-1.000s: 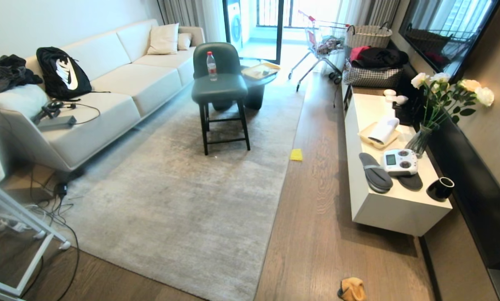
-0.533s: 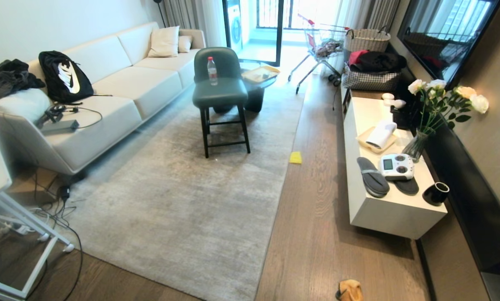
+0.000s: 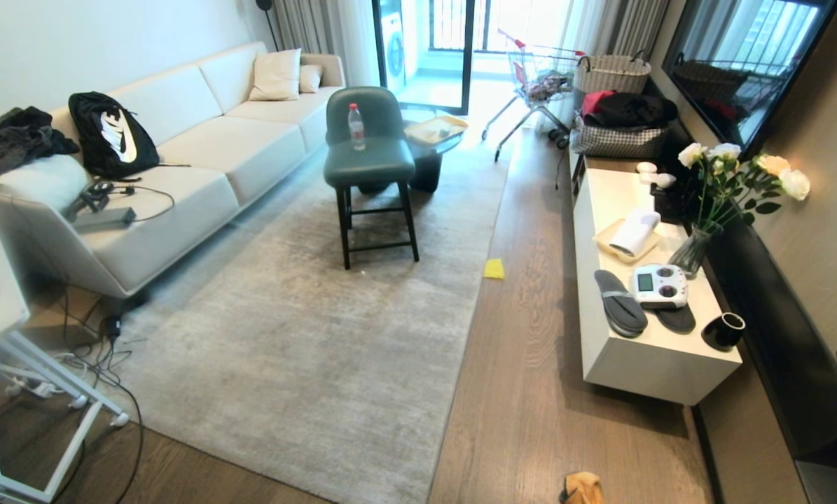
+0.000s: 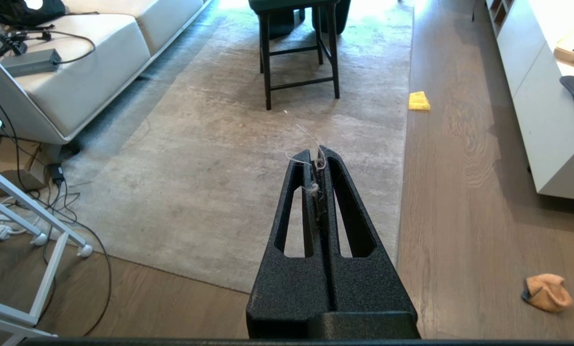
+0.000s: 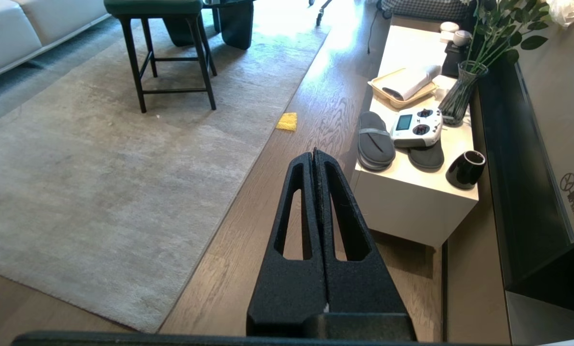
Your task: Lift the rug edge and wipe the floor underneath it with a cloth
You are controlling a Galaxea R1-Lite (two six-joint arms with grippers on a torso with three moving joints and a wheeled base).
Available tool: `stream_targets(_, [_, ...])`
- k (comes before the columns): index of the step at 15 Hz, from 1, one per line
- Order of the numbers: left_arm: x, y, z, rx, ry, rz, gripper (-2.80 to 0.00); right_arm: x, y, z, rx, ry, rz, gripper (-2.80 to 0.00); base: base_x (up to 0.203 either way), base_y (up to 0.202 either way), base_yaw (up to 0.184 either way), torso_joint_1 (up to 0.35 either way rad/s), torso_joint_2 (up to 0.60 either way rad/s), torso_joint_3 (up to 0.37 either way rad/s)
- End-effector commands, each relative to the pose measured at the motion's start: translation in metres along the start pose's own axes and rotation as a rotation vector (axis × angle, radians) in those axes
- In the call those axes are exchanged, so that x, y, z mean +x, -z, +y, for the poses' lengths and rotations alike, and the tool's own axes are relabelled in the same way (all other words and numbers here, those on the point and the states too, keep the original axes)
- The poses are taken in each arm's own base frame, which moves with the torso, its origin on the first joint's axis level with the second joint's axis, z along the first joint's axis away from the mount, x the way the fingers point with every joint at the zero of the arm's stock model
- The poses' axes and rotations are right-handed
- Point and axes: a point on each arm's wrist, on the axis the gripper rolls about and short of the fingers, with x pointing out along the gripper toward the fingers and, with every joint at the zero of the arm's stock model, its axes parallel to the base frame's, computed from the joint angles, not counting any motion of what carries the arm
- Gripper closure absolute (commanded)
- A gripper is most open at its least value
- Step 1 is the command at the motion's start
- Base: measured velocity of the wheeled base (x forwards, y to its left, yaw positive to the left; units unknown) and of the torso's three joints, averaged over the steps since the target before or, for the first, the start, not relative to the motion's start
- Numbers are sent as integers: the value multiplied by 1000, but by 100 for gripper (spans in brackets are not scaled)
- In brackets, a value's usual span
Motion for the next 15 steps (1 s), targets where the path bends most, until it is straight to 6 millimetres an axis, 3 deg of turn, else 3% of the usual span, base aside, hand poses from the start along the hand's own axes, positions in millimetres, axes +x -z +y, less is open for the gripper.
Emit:
stream_targets(1, [0,0,0,0,1,0,0,0,0,0,1,-1,1,0,0,0,0,0,0,0])
stream_targets(15, [0,0,0,0,-1,0,0,0,0,0,1,-1,0,0,0,0,0,0,0,0])
